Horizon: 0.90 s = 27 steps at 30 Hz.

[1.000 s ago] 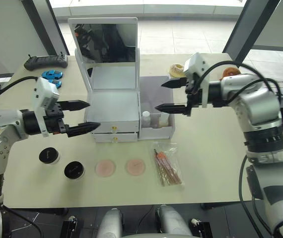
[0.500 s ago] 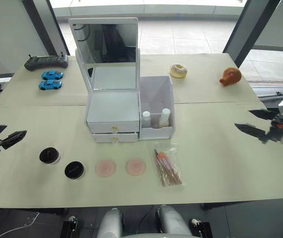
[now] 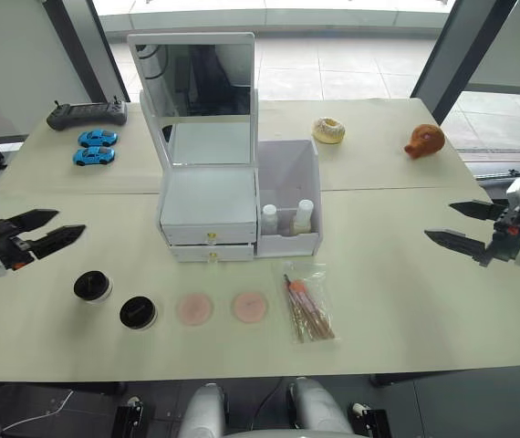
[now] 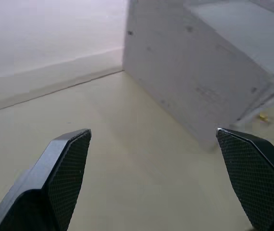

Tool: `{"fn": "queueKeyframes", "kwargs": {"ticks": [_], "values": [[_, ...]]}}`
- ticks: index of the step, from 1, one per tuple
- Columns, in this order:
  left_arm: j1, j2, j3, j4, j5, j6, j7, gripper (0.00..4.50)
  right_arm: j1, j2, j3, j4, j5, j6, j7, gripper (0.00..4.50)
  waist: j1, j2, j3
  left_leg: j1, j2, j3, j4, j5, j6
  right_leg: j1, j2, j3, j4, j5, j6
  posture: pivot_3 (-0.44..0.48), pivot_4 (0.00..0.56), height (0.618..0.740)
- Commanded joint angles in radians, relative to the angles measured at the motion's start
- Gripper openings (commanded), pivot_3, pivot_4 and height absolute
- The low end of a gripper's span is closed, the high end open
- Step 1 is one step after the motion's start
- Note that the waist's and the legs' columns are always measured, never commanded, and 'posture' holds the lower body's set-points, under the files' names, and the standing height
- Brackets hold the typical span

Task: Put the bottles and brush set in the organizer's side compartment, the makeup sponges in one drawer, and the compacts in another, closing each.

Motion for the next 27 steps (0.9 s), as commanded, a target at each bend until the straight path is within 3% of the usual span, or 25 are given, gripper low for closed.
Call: {"fn": "queueKeyframes", "kwargs": {"ticks": [1, 3, 5, 9, 12, 15, 19, 24, 27], "values": [[0.008, 0.053, -0.053, -0.301, -0.146, 0.294, 0.028, 4.50, -0.018, -0.010, -0.014, -0.230, 0.116, 0.149, -0.054, 4.49, 0.001, 0.000, 0.000, 0.000, 0.000, -0.001, 0.000, 0.000, 0.000, 0.000, 0.000, 0.000, 0.000, 0.000, 0.000, 0.000, 0.150, 0.740], [-0.012, 0.042, -0.091, -0.428, -0.210, 0.413, 0.083, 4.50, -0.004, 0.003, -0.030, -0.347, 0.185, 0.212, -0.087, 4.49, 0.001, -0.001, 0.000, 0.000, 0.000, -0.003, 0.000, 0.000, 0.000, 0.000, 0.001, -0.001, 0.000, -0.001, 0.002, 0.000, 0.150, 0.740], [0.007, 0.065, -0.156, -0.586, -0.189, 0.438, 0.121, 4.50, 0.041, 0.000, -0.050, -0.473, 0.273, 0.294, -0.106, 4.49, 0.002, -0.001, 0.000, 0.000, 0.000, -0.003, 0.000, 0.000, 0.000, 0.001, 0.001, -0.001, -0.001, -0.005, 0.008, 0.000, 0.150, 0.740], [-0.096, 0.013, -0.246, -0.656, -0.324, 0.631, 0.163, 4.50, 0.142, 0.007, -0.057, -0.649, 0.343, 0.418, -0.237, 4.49, 0.006, -0.002, 0.000, -0.001, -0.001, -0.003, 0.000, 0.000, 0.000, 0.002, 0.000, -0.001, -0.003, -0.005, 0.008, 0.000, 0.150, 0.740], [-0.184, -0.056, -0.292, -0.626, -0.414, 0.777, 0.208, 3.86, 0.176, 0.065, -0.050, -0.698, 0.430, 0.485, -0.331, 4.50, 0.004, -0.005, 0.000, 0.000, -0.001, -0.003, 0.001, 0.000, 0.000, 0.002, 0.000, -0.001, -0.003, -0.005, 0.009, 0.000, 0.150, 0.740], [-0.252, -0.177, -0.308, -0.582, -0.463, 0.883, 0.303, 2.93, 0.208, 0.145, -0.026, -0.721, 0.531, 0.549, -0.436, 4.50, 0.003, -0.005, 0.000, -0.001, -0.001, -0.005, 0.002, 0.000, 0.000, 0.003, 0.002, -0.002, -0.003, -0.005, 0.009, 0.000, 0.150, 0.740], [-0.254, -0.368, -0.346, -0.575, -0.466, 0.925, 0.441, 1.66, 0.208, 0.262, 0.043, -0.612, 0.710, 0.722, -0.642, 4.50, 0.003, -0.006, -0.001, 0.000, -0.002, -0.006, 0.002, 0.000, 0.000, 0.004, 0.002, -0.002, -0.002, -0.003, 0.006, 0.000, 0.150, 0.740], [-0.253, -0.468, -0.390, -0.533, -0.416, 0.912, 0.519, 0.09, 0.226, 0.364, 0.090, -0.556, 0.710, 0.743, -0.792, 4.50, 0.003, -0.005, -0.001, 0.000, -0.002, -0.007, 0.002, 0.000, 0.000, 0.004, 0.002, -0.002, -0.003, -0.001, 0.003, 0.000, 0.150, 0.740], [-0.241, -0.508, -0.451, -0.523, -0.376, 0.882, 0.539, 0.03, 0.230, 0.379, 0.101, -0.516, 0.712, 0.755, -0.823, 4.50, 0.004, -0.005, -0.001, 0.000, -0.003, -0.007, 0.002, 0.000, 0.000, 0.004, 0.002, -0.002, -0.003, -0.003, 0.005, 0.000, 0.150, 0.740]]}}
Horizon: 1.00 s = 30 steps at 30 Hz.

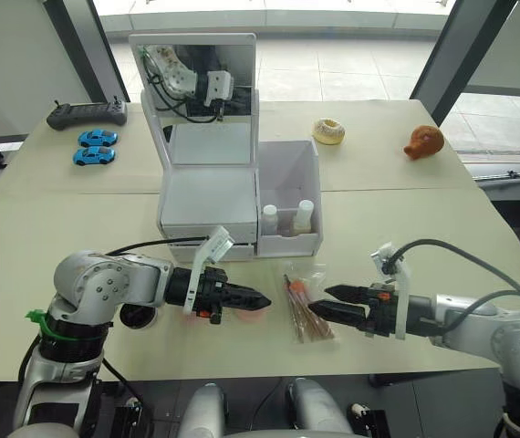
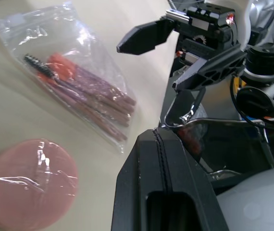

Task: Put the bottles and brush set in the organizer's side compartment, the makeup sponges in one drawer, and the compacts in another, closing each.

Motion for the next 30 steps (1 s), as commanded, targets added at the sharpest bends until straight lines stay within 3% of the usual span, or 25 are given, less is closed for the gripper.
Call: {"fn": "queueKeyframes", "kwargs": {"ticks": [1, 16, 21, 30], "values": [[0.013, -0.026, -0.091, -0.018, 0.049, -0.055, 0.009, 0.03, -0.011, 0.011, -0.012, 0.034, 0.015, 0.009, -0.050, 4.50, 0.000, 0.000, 0.000, 0.000, 0.000, 0.000, 0.000, 0.000, 0.000, 0.000, 0.000, 0.000, 0.000, 0.000, 0.000, 0.000, 0.150, 0.740], [0.123, -0.296, -0.166, 0.041, 0.179, -0.159, 0.188, 0.03, -0.101, -0.057, 0.071, 0.087, -0.005, 0.086, -0.046, 4.50, 0.001, 0.002, -0.001, 0.000, -0.001, 0.000, 0.000, 0.000, 0.000, 0.002, 0.000, 0.000, -0.001, -0.001, 0.001, 0.000, 0.150, 0.740], [0.178, -0.314, -0.189, 0.030, 0.276, -0.240, 0.270, 0.03, -0.102, 0.008, 0.123, 0.156, 0.027, 0.116, -0.012, 4.50, -0.001, 0.004, -0.003, 0.002, -0.001, -0.001, -0.001, 0.000, 0.000, 0.009, 0.000, 0.000, -0.004, -0.002, 0.003, 0.000, 0.150, 0.740], [0.188, -0.316, -0.168, 0.021, 0.294, -0.244, 0.299, 0.03, -0.150, 0.078, 0.181, 0.309, -0.089, 0.058, 0.069, 4.50, -0.006, 0.008, -0.008, 0.003, 0.000, -0.001, -0.001, 0.000, 0.001, 0.009, 0.001, 0.000, -0.004, -0.002, 0.004, 0.000, 0.150, 0.740]]}}
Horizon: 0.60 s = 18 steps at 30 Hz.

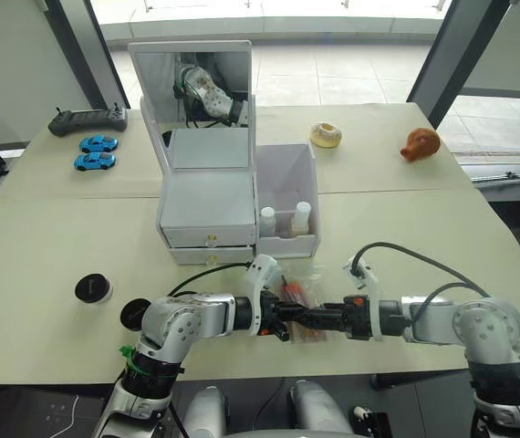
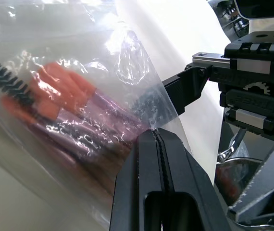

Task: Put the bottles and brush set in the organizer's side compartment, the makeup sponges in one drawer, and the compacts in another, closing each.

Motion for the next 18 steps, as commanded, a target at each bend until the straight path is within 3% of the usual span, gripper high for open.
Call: {"fn": "queueKeyframes", "kwargs": {"ticks": [1, 3, 6, 9, 18], "values": [[0.007, 0.015, 0.002, 0.013, 0.024, 0.011, 0.014, 0.03, -0.010, 0.010, 0.033, 0.048, -0.055, -0.016, 0.031, 4.50, 0.000, 0.000, -0.001, 0.000, 0.000, 0.000, 0.000, 0.000, 0.000, 0.000, 0.000, 0.000, 0.000, 0.000, 0.000, 0.000, 0.150, 0.740], [0.008, 0.010, 0.014, 0.016, 0.025, 0.014, 0.025, 0.03, -0.015, 0.024, 0.033, 0.077, -0.058, -0.014, 0.050, 4.50, 0.001, -0.001, -0.001, 0.000, 0.000, 0.000, 0.000, 0.000, 0.000, 0.000, 0.000, 0.000, 0.000, 0.000, 0.000, 0.000, 0.150, 0.740], [0.010, 0.014, 0.032, 0.018, 0.028, 0.013, 0.035, 0.00, -0.011, 0.029, 0.041, 0.100, -0.084, -0.022, 0.080, 3.97, 0.000, -0.001, -0.002, 0.000, 0.000, 0.000, 0.000, 0.000, 0.000, 0.000, 0.000, 0.000, 0.000, 0.000, 0.000, 0.000, 0.150, 0.740], [0.008, 0.014, 0.067, 0.013, 0.004, 0.037, 0.039, 0.00, -0.006, 0.025, 0.037, 0.109, -0.109, -0.033, 0.104, 2.99, 0.000, -0.001, -0.002, 0.000, 0.000, 0.000, 0.000, 0.000, 0.000, 0.000, 0.000, 0.000, 0.000, 0.000, 0.000, 0.000, 0.150, 0.740], [-0.010, 0.096, 0.188, -0.084, -0.117, 0.167, -0.002, 0.00, 0.009, -0.038, -0.029, 0.106, -0.142, -0.061, 0.169, 2.99, 0.003, -0.001, -0.001, 0.000, 0.000, -0.001, 0.001, 0.000, 0.000, -0.003, -0.001, -0.001, -0.001, 0.000, 0.000, 0.000, 0.150, 0.740]]}}
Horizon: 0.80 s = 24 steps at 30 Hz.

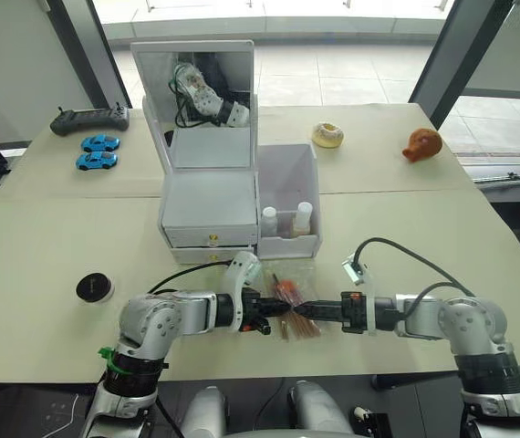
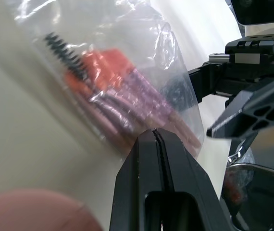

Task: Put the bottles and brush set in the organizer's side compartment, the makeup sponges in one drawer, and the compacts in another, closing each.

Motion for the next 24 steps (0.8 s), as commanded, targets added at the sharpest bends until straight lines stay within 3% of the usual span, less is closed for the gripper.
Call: {"fn": "queueKeyframes", "kwargs": {"ticks": [1, 9, 17, 24], "values": [[-0.027, 0.018, 0.027, -0.041, -0.030, 0.025, -0.009, 0.00, 0.004, -0.037, -0.029, 0.004, -0.041, -0.018, 0.009, 2.99, 0.000, 0.000, 0.000, 0.000, 0.000, 0.000, 0.000, 0.000, 0.000, 0.000, 0.000, 0.000, -0.001, 0.000, 0.000, 0.000, 0.150, 0.740], [-0.088, -0.032, -0.021, 0.034, 0.028, -0.015, 0.019, 0.00, -0.107, -0.083, 0.031, 0.059, -0.163, -0.050, 0.019, 2.99, 0.001, -0.002, 0.001, 0.000, -0.001, 0.000, 0.000, 0.000, 0.000, 0.000, -0.001, 0.001, -0.002, 0.000, 0.000, 0.000, 0.150, 0.740], [-0.089, -0.007, -0.135, 0.031, 0.108, -0.029, 0.026, 0.00, -0.189, -0.030, 0.129, 0.095, -0.233, -0.028, 0.055, 2.99, -0.002, -0.002, 0.001, 0.000, -0.001, -0.001, -0.001, 0.000, 0.000, 0.001, 0.000, 0.001, -0.001, 0.000, 0.000, 0.000, 0.150, 0.740], [-0.095, -0.010, -0.148, 0.047, 0.146, -0.029, 0.057, 0.00, -0.191, 0.009, 0.160, 0.084, -0.240, 0.004, 0.108, 2.99, -0.002, -0.002, 0.000, 0.000, -0.001, -0.002, -0.001, 0.000, 0.000, 0.001, 0.000, 0.000, -0.001, 0.000, 0.000, 0.000, 0.150, 0.740]]}}
